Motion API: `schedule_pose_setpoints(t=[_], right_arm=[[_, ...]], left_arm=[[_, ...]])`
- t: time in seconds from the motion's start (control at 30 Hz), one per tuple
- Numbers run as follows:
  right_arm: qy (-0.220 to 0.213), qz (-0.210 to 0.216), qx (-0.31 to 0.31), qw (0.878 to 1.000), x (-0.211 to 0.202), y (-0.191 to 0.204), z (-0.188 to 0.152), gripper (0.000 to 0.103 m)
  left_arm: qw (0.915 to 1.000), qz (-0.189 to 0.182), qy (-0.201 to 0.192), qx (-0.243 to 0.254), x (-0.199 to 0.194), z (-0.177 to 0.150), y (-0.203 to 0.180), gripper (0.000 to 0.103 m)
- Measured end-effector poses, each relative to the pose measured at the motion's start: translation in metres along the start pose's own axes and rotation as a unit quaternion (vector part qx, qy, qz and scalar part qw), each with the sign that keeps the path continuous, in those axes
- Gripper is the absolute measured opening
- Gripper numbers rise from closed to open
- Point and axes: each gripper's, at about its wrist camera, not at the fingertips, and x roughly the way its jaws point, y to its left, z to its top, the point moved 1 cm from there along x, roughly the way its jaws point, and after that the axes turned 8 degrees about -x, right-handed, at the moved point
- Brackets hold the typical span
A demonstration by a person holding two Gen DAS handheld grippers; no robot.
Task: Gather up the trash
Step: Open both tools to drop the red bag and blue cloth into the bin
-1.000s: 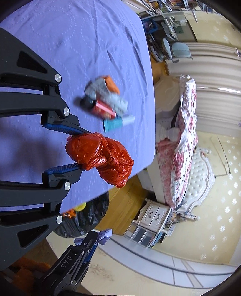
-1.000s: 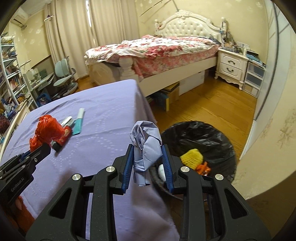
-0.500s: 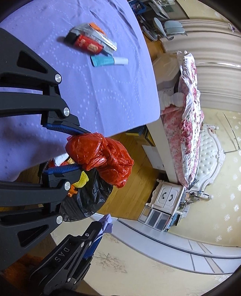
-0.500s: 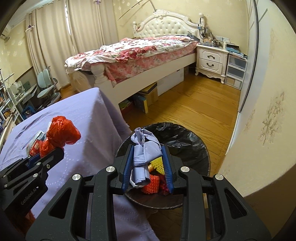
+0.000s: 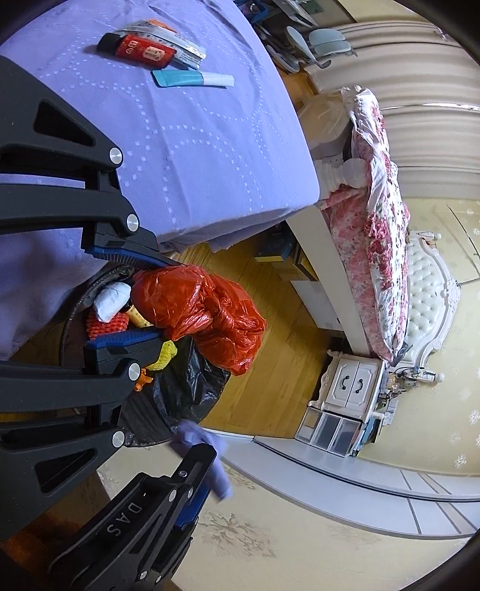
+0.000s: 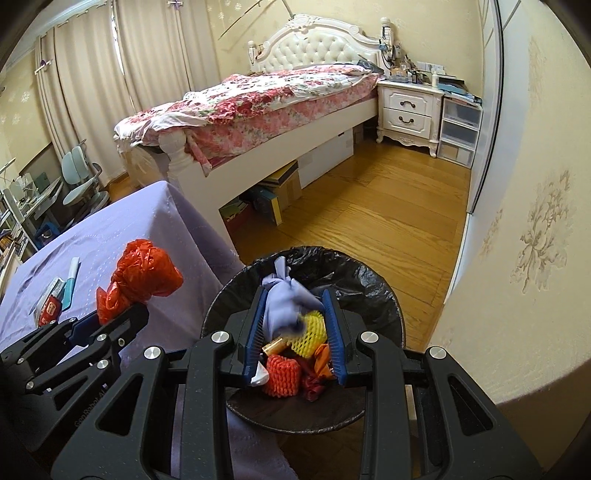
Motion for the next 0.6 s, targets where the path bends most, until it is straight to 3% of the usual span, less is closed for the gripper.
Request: schedule_pose_setpoints(t=[0.1, 0.17, 0.23, 0.3, 0.43, 0.6], right_arm=[[0.001, -0.002, 0.008, 1.0, 0.001, -0.007, 0.0, 0.03], [0.001, -0.002, 0.011, 1.0, 0.002, -0.009, 0.001, 0.03], [0.0, -0.005, 0.015, 1.0, 0.002, -0.013, 0.0, 0.031], [-0.001, -0.009, 0.022, 1.0, 0.001, -0.014, 0.001, 0.032], [-0.004, -0.013, 0.031, 0.999, -0.001, -0.018, 0.002, 0.042], [-0.007, -0.016, 0.033, 0.999, -0.004, -0.019, 0.002, 0.052]], left_arm=[[1.0, 0.0, 0.006, 0.006, 0.004, 0.001, -0.004, 0.032], [0.9999, 0.002, 0.011, 0.006, 0.007, 0.001, -0.005, 0.038], [0.9999, 0.004, 0.008, 0.004, 0.006, 0.001, -0.005, 0.054], [1.0, 0.004, 0.001, 0.005, 0.003, 0.002, -0.006, 0.06], [0.9998, 0.007, -0.008, 0.015, -0.002, 0.001, -0.01, 0.071], [0.9997, 0.01, -0.018, 0.012, -0.013, 0.004, -0.005, 0.075]])
